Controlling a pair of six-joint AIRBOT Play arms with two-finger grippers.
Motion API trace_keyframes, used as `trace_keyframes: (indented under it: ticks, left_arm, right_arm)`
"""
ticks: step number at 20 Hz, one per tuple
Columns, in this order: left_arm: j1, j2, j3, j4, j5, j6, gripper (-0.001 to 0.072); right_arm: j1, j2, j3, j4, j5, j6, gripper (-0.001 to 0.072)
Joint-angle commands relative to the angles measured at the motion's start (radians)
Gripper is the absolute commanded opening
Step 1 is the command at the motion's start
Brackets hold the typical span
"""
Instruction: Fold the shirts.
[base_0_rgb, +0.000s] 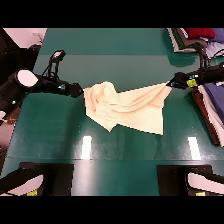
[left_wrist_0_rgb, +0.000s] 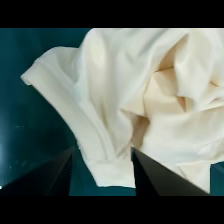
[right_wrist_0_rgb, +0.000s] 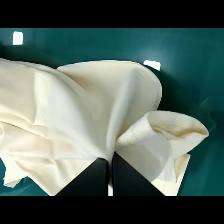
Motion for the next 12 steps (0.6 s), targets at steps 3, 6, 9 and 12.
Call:
trace_keyframes:
  ticks: [3, 6, 9, 12]
  left_arm:
    - [0.011, -0.125, -0.042, -0.134, -0.063, 0.012, 0.0448]
    - [0.011, -0.227, -0.042, -0.189, -0.042, 0.018, 0.0448]
    - [0.010, -0.287, -0.042, -0.270, -0.002, 0.028, 0.0447]
    - [0.010, -0.290, -0.041, -0.281, 0.031, 0.044, 0.0427]
  right_arm:
    - [0.001, -0.002, 0.018, 0.002, 0.005, 0.000, 0.0016]
    - [0.001, -0.002, 0.018, 0.002, 0.010, 0.000, 0.0016]
    - [0.001, -0.002, 0.018, 0.002, 0.012, 0.000, 0.0016]
    - [0.001, -0.002, 0.018, 0.001, 0.010, 0.000, 0.0017]
